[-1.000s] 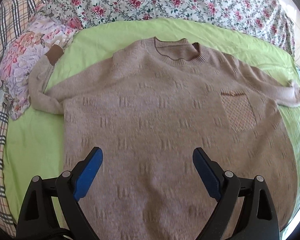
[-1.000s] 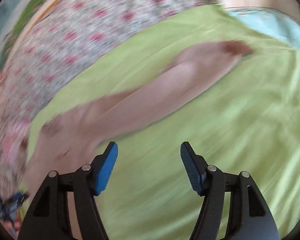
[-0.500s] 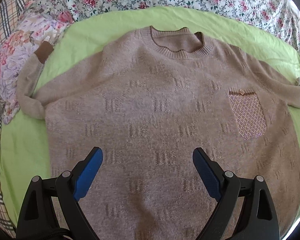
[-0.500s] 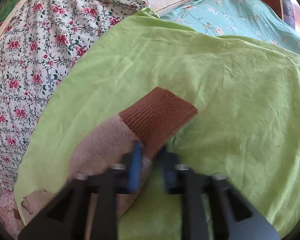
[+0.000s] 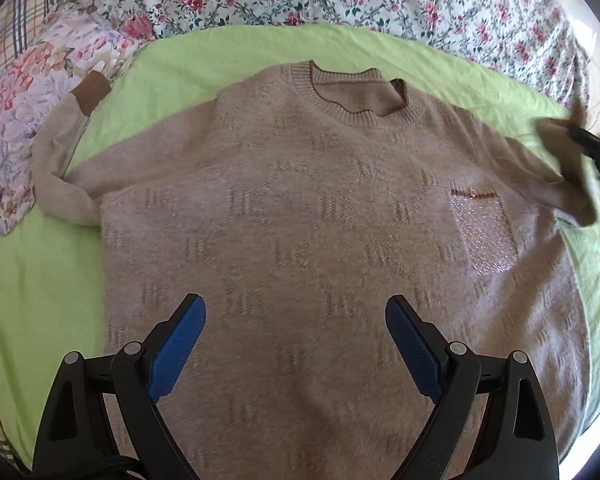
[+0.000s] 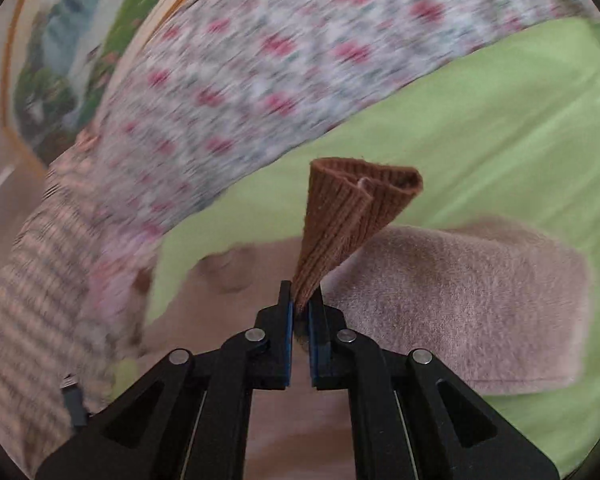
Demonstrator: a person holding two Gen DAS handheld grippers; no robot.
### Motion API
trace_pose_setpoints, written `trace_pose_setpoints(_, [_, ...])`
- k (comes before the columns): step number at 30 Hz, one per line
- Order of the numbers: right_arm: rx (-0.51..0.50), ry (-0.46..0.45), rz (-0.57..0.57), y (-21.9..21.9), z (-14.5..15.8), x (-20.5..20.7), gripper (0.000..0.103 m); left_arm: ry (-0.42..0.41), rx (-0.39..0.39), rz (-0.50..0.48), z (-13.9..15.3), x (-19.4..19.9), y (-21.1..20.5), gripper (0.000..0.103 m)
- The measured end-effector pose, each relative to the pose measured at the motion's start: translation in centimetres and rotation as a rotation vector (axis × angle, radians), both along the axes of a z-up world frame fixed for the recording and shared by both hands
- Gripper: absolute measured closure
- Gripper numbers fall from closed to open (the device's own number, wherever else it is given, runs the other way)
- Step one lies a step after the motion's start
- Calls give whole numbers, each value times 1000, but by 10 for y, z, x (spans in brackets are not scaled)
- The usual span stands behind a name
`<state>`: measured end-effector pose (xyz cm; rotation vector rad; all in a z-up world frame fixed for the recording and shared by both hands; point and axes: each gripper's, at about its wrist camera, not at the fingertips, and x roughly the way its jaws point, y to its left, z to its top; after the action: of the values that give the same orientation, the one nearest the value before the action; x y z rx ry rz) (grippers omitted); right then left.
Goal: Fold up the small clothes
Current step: 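Grasp the brown cuff of the sleeve with the right tool, then carry the sleeve across the sweater body with the right tool while the left tool grasps the other cuff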
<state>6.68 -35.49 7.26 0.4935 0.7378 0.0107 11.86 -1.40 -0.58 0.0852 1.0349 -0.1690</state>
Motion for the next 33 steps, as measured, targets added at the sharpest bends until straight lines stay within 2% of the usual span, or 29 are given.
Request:
trace_pose_setpoints(6, [95,109,233,113,-51,73,96,-16,-79,4,7,-3,29,11])
trace_pose_setpoints(10, [116,171,310,163,-82,95,95,-11,-139,10,6,4,44,11])
trace_pose_setpoints(11, [113,186,315,171,-89,100,92,-8,-158,10,5,8,47,11])
trace_pose_setpoints(12, [102,205,313,174,-95,103,91,-7,-178,9,5,12,49,11])
trace_pose_setpoints(14, [105,248,305,179,-104,109,77,-1,-218,7,3,23,49,11])
trace_pose_setpoints(15, [131,250,296,177,-106,107,59,5,-237,0,1,29,48,11])
trace_pose_setpoints(16, [152,235,288,175,-104,105,51,12,-255,-6,-1,37,46,11])
trace_pose_setpoints(20, [169,171,247,151,-81,81,51,66,-332,-35,-19,73,29,10])
trace_pose_setpoints(23, [146,121,191,125,-57,54,51,124,-368,2,-39,102,21,11])
trace_pose_setpoints(25, [117,92,140,103,-41,33,51,78,-397,29,-37,109,21,14])
trace_pose_setpoints(26, [102,83,118,94,-35,25,51,47,-410,30,-35,112,21,30])
trace_pose_setpoints(27, [79,74,90,85,-29,17,51,28,-420,21,-33,114,20,64])
trace_pose_setpoints(28, [52,68,61,76,-25,10,51,33,-431,-4,-33,116,18,88])
trace_pose_setpoints(29, [19,63,26,64,-19,2,51,36,-434,-15,-31,116,17,98])
trace_pose_setpoints(33, [-82,80,-122,13,-5,-22,51,-109,-404,-9,-3,105,38,99])
